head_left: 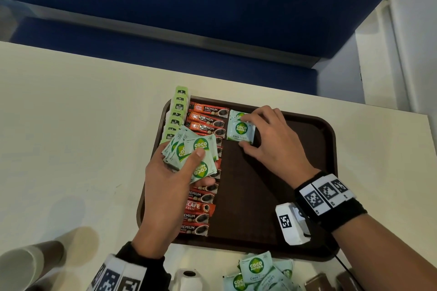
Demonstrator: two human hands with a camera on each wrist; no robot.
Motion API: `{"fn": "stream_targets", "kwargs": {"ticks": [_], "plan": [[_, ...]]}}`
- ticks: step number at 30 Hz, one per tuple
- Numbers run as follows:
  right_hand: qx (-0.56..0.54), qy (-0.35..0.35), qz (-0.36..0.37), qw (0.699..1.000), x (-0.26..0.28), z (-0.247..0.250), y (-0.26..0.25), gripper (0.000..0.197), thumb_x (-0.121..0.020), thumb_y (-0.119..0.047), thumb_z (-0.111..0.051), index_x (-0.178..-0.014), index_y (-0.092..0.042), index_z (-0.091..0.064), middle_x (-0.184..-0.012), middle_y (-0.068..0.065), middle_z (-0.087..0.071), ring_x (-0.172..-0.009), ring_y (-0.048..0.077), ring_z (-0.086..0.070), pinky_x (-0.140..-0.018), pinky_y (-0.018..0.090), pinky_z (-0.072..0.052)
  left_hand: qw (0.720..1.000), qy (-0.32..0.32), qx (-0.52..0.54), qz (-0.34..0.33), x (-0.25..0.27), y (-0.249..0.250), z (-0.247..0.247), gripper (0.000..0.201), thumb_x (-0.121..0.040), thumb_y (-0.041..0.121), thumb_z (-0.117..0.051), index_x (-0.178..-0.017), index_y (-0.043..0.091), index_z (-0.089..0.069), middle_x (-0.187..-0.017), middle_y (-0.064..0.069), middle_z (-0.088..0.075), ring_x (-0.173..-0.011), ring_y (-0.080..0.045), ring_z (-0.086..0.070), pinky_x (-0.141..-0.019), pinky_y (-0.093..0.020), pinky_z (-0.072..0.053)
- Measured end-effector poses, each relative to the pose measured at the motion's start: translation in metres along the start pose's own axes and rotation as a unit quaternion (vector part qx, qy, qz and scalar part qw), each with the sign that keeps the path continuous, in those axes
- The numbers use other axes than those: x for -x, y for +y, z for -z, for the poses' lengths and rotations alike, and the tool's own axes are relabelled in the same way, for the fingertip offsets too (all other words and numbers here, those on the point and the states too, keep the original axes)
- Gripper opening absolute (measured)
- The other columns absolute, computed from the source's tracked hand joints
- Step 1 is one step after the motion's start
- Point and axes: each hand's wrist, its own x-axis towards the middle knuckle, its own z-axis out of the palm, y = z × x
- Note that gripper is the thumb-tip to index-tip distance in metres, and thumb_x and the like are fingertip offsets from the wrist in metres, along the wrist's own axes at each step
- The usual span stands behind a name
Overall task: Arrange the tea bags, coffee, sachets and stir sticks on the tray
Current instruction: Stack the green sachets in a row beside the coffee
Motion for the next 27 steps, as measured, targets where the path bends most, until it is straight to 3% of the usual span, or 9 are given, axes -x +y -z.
{"fn": "stream_targets", "kwargs": {"ticks": [3, 5, 8, 11, 14, 18, 22, 25, 27], "plan": [[-0.159, 0.046, -0.037, 0.986, 0.011, 0.004, -0.007, 0.042, -0.095, -0.042, -0.078, -0.133, -0.03, -0.065, -0.13, -0.012, -0.055, -0.12, 0.005, -0.051, -0.086, 0.021, -0.051, 1.0, -0.019, -0.003, 0.003, -0.001, 0.001, -0.004, 0.038, -0.096, 0.021, -0.08, -0.131, 0.023, -0.067, -0.112, 0.002, -0.084, -0.093, -0.024, -0.083, -0.064, -0.034, -0.069], [-0.332, 0.046, -0.072, 0.939, 0.022, 0.015, -0.021, 0.032, -0.096, -0.041, -0.078, -0.125, -0.031, -0.07, -0.119, -0.012, -0.066, -0.105, 0.008, -0.064, -0.082, 0.018, -0.053, 0.999, -0.037, -0.001, 0.005, -0.001, 0.003, -0.009, 0.037, -0.095, 0.021, -0.081, -0.129, 0.023, -0.068, -0.11, 0.004, -0.084, -0.096, -0.02, -0.083, -0.065, -0.031, -0.068], [-0.513, -0.029, -0.093, 0.853, 0.037, 0.028, -0.04, 0.032, -0.094, -0.032, -0.08, -0.124, -0.027, -0.071, -0.106, 0.0, -0.076, -0.095, 0.016, -0.072, -0.078, 0.026, -0.06, 0.998, -0.062, 0.013, 0.01, -0.003, 0.006, -0.018, 0.037, -0.093, 0.019, -0.081, -0.128, 0.021, -0.07, -0.112, 0.001, -0.084, -0.101, -0.022, -0.082, -0.065, -0.03, -0.067], [-0.538, -0.04, -0.106, 0.835, 0.041, 0.029, -0.044, 0.035, -0.093, -0.021, -0.082, -0.126, -0.019, -0.071, -0.108, 0.004, -0.078, -0.095, 0.023, -0.074, -0.075, 0.027, -0.061, 0.996, -0.08, 0.04, 0.024, -0.005, 0.008, -0.024, 0.034, -0.095, 0.021, -0.078, -0.128, 0.017, -0.071, -0.114, -0.005, -0.083, -0.102, -0.028, -0.082, -0.067, -0.033, -0.068], [-0.532, -0.037, -0.118, 0.837, 0.041, 0.031, -0.038, 0.03, -0.095, -0.016, -0.081, -0.124, -0.018, -0.074, -0.109, 0.001, -0.08, -0.099, 0.019, -0.076, -0.08, 0.028, -0.063, 0.992, -0.087, 0.077, 0.045, -0.008, 0.012, -0.026, 0.034, -0.099, 0.023, -0.074, -0.131, 0.014, -0.068, -0.115, -0.009, -0.083, -0.101, -0.031, -0.082, -0.067, -0.037, -0.07], [-0.52, -0.023, -0.127, 0.844, 0.043, 0.034, -0.038, 0.026, -0.096, -0.018, -0.08, -0.121, -0.024, -0.076, -0.111, -0.008, -0.081, -0.108, 0.01, -0.075, -0.089, 0.03, -0.063, 0.995, -0.073, 0.069, 0.026, -0.011, 0.013, -0.026, 0.035, -0.096, 0.015, -0.077, -0.13, 0.012, -0.068, -0.114, -0.008, -0.083, -0.099, -0.034, -0.082, -0.063, -0.038, -0.07], [-0.554, -0.028, -0.181, 0.812, 0.05, 0.032, -0.044, 0.034, -0.086, -0.028, -0.088, -0.116, -0.02, -0.073, -0.106, -0.002, -0.081, -0.099, 0.017, -0.078, -0.081, 0.032, -0.065, 0.996, -0.057, 0.072, -0.007, -0.009, 0.015, -0.029, 0.04, -0.097, 0.014, -0.076, -0.135, 0.013, -0.064, -0.118, -0.007, -0.082, -0.1, -0.031, -0.083, -0.065, -0.038, -0.07], [-0.579, -0.048, -0.203, 0.788, 0.052, 0.029, -0.045, 0.032, -0.088, -0.021, -0.087, -0.114, -0.012, -0.071, -0.101, 0.007, -0.081, -0.093, 0.022, -0.079, -0.08, 0.032, -0.064, 0.998, -0.036, 0.037, -0.033, -0.008, 0.014, -0.03, 0.037, -0.098, 0.019, -0.077, -0.133, 0.015, -0.066, -0.115, -0.002, -0.083, -0.098, -0.026, -0.083, -0.066, -0.037, -0.07], [-0.62, -0.027, -0.223, 0.752, 0.05, 0.029, -0.043, 0.024, -0.093, -0.015, -0.081, -0.115, -0.008, -0.072, -0.104, 0.01, -0.08, -0.096, 0.023, -0.078, -0.082, 0.033, -0.063, 0.998, -0.034, -0.017, -0.055, -0.007, 0.012, -0.029, 0.031, -0.097, 0.022, -0.079, -0.127, 0.019, -0.069, -0.11, 0.003, -0.083, -0.095, -0.019, -0.083, -0.064, -0.031, -0.068]]}}
